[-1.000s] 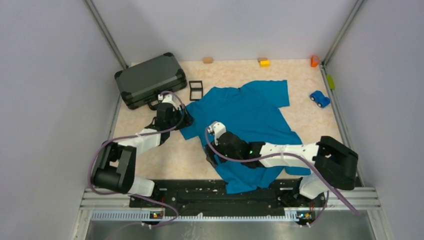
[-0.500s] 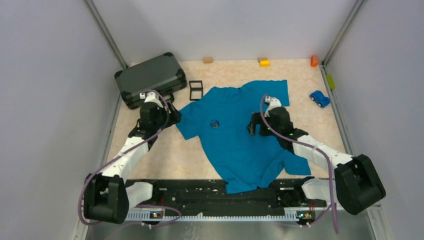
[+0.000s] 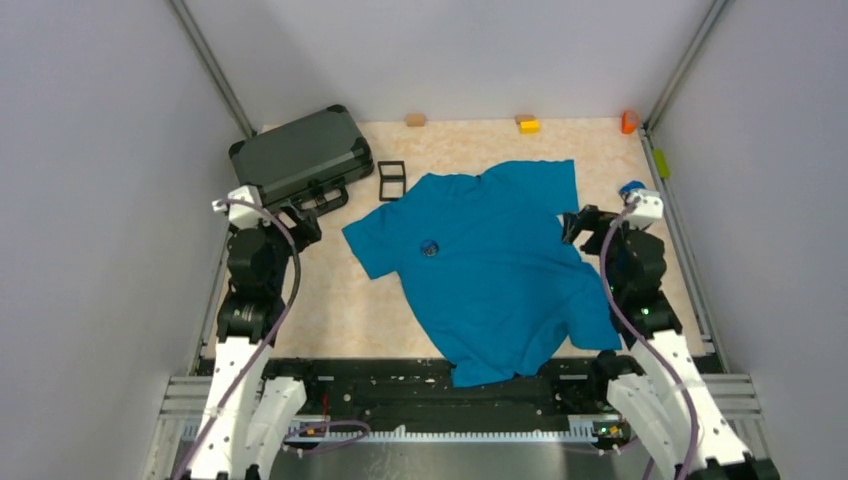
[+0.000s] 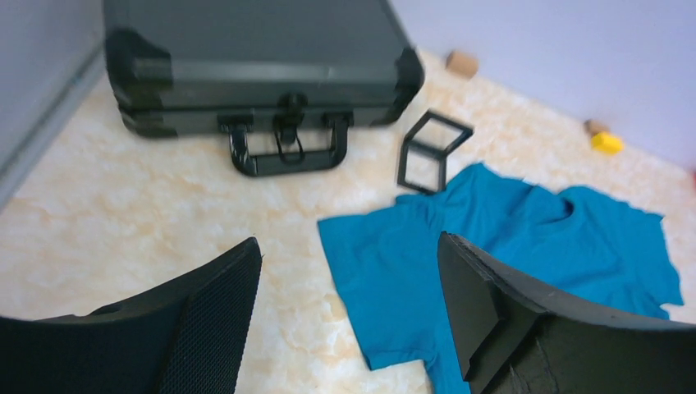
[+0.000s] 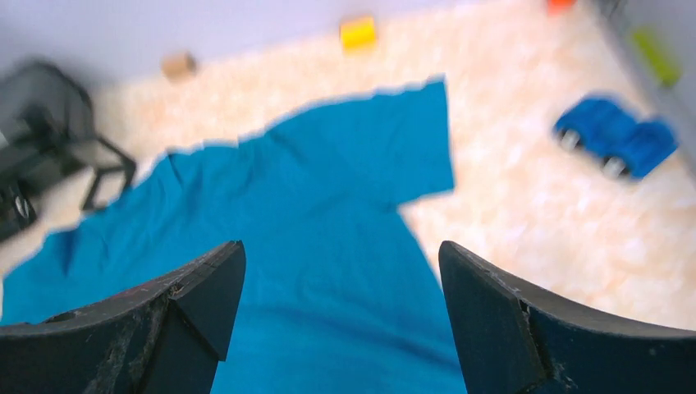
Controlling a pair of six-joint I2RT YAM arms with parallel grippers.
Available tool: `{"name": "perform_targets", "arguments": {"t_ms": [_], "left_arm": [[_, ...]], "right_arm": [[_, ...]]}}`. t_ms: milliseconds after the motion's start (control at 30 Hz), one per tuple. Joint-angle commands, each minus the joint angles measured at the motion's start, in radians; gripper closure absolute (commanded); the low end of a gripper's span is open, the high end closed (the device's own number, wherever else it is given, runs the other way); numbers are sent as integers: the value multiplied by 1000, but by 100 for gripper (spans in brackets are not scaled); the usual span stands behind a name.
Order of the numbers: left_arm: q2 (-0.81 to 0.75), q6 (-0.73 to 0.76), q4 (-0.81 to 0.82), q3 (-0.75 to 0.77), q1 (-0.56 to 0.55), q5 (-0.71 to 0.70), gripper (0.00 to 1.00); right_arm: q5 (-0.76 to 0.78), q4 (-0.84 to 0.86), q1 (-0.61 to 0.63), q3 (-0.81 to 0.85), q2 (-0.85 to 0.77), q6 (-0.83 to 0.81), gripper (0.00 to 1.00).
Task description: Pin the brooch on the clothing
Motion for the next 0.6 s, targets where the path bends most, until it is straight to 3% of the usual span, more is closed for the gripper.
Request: {"name": "perform_targets", "arguments": {"t_ms": [0,200,567], "left_arm": [[-145,63,64,-19,1,-64,18],[-225,63,90,-88,1,-108,17],[-210,63,80,-73,1,-66,15]], "right_arm": [[137,150,0,-82,-178,-95,10],[187,228,1,-192,-329,-127,10],[178,207,2,-173,-304,-125,10]]}}
